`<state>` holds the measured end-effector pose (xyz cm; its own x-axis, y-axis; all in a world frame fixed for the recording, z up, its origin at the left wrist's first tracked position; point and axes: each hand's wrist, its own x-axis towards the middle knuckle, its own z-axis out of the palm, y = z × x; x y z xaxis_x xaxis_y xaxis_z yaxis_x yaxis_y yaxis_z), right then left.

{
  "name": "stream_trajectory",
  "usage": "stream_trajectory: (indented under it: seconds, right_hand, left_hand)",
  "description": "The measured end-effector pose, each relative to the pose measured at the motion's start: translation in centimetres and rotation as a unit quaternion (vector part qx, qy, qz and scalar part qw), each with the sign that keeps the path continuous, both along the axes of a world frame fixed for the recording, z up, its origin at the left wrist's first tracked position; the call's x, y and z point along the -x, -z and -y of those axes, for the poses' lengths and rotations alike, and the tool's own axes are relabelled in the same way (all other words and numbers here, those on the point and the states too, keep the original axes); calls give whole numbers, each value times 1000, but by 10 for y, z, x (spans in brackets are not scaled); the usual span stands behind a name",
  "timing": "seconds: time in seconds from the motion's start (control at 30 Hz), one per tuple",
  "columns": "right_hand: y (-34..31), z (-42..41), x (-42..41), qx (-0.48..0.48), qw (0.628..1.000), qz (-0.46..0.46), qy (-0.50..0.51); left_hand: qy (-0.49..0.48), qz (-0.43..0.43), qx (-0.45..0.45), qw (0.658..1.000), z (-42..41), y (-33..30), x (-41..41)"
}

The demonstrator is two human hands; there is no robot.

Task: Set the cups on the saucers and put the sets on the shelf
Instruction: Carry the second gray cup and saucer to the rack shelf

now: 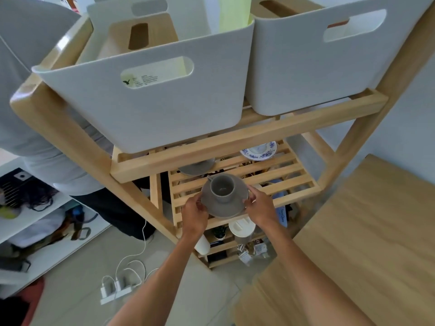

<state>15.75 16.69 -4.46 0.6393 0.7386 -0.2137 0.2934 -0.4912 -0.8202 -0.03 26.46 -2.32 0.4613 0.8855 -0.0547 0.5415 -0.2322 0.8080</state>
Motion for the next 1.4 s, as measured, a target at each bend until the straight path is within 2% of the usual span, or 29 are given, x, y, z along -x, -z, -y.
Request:
stream_trajectory:
  seconds: [0.37, 0.63, 0.93, 1.2, 1.4]
  right_hand:
    - [0, -11, 9, 16, 1000, -5, -25]
    - [4, -18, 10, 19, 999, 13, -27]
    - [-2, -8, 11, 34, 999, -17, -33]
    - [-38, 48, 8, 65, 997, -23, -30]
    - [-75, 114, 8, 15, 999, -30, 9]
  left_hand:
    - [-57, -26, 17, 998, -7, 22, 1]
    - [-58, -39, 35, 997, -14, 20, 1]
    - [-45, -37, 79, 995, -20, 15, 5]
    - [-28, -33, 42, 998, 5, -12, 26]
    - [14, -15, -6, 1000, 57, -44, 26]
